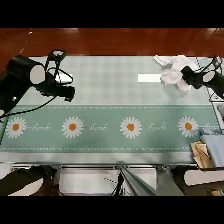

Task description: Fold the shirts.

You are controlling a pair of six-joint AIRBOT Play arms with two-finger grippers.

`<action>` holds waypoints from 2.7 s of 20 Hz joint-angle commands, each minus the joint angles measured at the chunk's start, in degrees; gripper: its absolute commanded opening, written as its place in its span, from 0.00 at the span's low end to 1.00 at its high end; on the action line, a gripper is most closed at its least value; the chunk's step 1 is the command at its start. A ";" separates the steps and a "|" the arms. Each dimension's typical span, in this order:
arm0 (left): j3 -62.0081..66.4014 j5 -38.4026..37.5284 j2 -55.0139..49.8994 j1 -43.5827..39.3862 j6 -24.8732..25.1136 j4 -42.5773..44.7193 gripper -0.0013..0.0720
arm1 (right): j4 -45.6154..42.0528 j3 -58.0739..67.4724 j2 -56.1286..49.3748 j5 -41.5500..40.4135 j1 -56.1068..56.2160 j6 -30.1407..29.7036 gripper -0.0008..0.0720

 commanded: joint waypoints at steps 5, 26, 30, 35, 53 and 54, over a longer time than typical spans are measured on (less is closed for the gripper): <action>14.43 -5.79 1.40 -0.50 0.72 -0.02 1.00 | 1.90 0.96 32.63 -0.63 7.50 -19.34 0.06; 37.57 -13.88 15.26 -3.89 0.68 0.04 0.74 | 10.51 0.96 33.92 33.51 35.06 -24.17 0.05; 36.98 -13.97 14.16 -3.89 0.66 0.02 0.74 | 10.16 0.96 18.82 22.62 56.50 -23.98 0.06; 29.62 -13.90 13.20 -3.89 -2.56 -1.07 0.77 | 10.62 0.96 6.45 12.46 68.13 -19.76 0.35; -39.56 0.11 31.36 13.46 6.91 -24.33 0.93 | -7.82 -17.22 31.85 55.45 3.10 -26.88 0.78; -41.07 0.24 31.19 15.28 7.89 -24.83 0.93 | -3.48 -18.67 31.85 55.89 -1.14 -29.00 0.78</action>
